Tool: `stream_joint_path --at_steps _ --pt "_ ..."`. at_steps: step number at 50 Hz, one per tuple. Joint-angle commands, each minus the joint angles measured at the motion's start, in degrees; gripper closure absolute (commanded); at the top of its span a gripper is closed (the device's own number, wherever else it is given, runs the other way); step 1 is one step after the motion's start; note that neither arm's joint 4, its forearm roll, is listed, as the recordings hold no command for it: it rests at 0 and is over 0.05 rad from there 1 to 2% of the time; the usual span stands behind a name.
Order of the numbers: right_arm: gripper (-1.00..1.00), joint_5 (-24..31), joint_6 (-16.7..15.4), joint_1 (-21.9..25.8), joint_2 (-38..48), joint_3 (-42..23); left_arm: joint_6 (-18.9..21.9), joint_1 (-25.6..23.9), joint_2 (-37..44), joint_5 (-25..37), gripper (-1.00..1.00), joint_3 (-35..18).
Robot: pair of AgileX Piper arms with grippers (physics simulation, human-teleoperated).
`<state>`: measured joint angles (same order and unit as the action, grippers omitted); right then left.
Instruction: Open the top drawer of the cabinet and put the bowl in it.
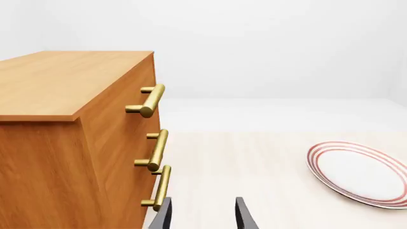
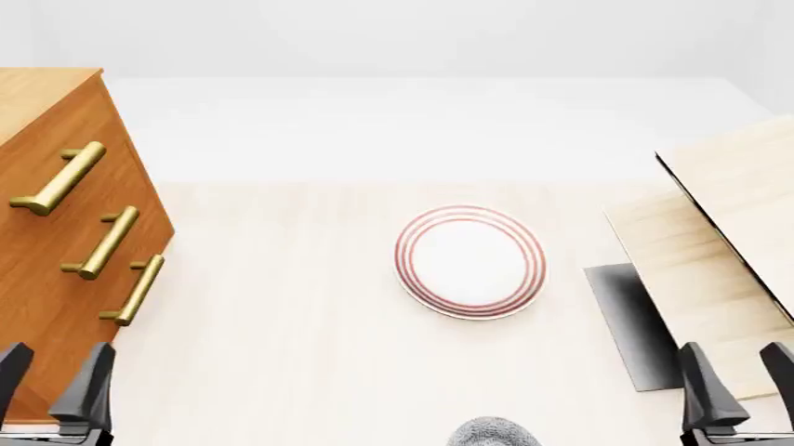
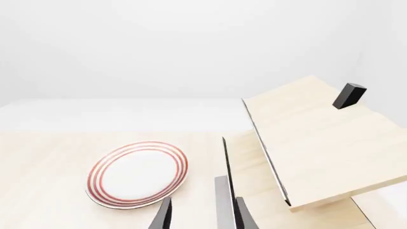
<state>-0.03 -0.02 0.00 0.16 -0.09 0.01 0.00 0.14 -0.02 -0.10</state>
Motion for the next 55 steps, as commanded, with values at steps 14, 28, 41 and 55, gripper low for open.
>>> stream_joint_path --at_steps 14,28,41,55 --pt "-1.00 0.05 0.00 0.05 0.20 -0.10 -0.03 0.00 -0.01 0.30 -1.00 -0.29" --pt "-1.00 0.15 -0.05 0.09 0.17 -0.09 6.38 -0.27 0.92 1.38 -1.00 -1.80" --pt "-1.00 0.05 -0.13 0.14 0.27 -0.06 22.98 -2.27 13.29 -3.43 -1.00 -6.85" --pt "-1.00 -0.13 -0.18 0.18 0.54 -0.05 33.94 -3.33 20.65 -2.49 -1.00 -11.37"
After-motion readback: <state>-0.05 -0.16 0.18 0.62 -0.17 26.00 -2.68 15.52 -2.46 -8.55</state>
